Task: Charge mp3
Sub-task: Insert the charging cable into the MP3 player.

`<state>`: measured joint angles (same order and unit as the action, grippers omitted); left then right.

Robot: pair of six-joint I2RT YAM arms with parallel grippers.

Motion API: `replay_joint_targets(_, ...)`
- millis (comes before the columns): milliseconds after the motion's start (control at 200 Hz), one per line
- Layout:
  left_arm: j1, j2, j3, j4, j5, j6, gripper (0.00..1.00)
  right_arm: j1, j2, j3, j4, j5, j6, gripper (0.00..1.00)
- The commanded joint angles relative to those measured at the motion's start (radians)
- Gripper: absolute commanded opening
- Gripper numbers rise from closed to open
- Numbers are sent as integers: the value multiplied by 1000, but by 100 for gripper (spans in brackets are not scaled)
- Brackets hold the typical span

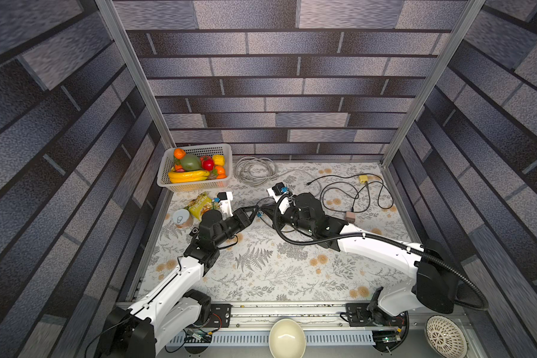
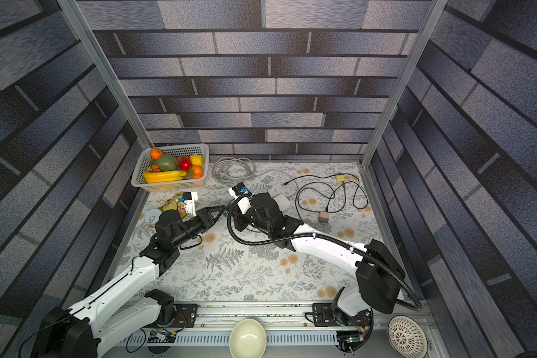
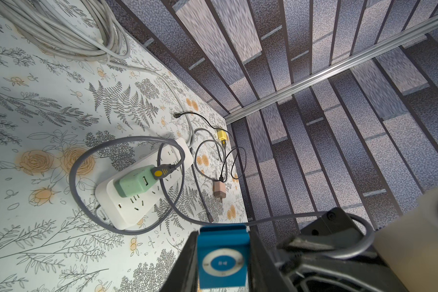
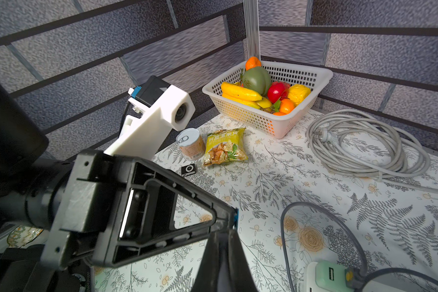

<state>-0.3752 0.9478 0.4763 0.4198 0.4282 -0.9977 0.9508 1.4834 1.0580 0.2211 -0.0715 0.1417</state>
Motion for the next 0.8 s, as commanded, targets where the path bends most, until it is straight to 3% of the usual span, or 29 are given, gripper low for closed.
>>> replay_joint_targets(0,-28,-72,70,233,175,21,0,11,36,-48,-204,3,1,0)
replay_joint_targets(316,-14,-67,46,142,145,88,0,12,-32,-68,-217,22,2,0)
replay_joint_targets(797,-11,-64,29,155,125,89,0,11,-46,-78,-198,0,24,0)
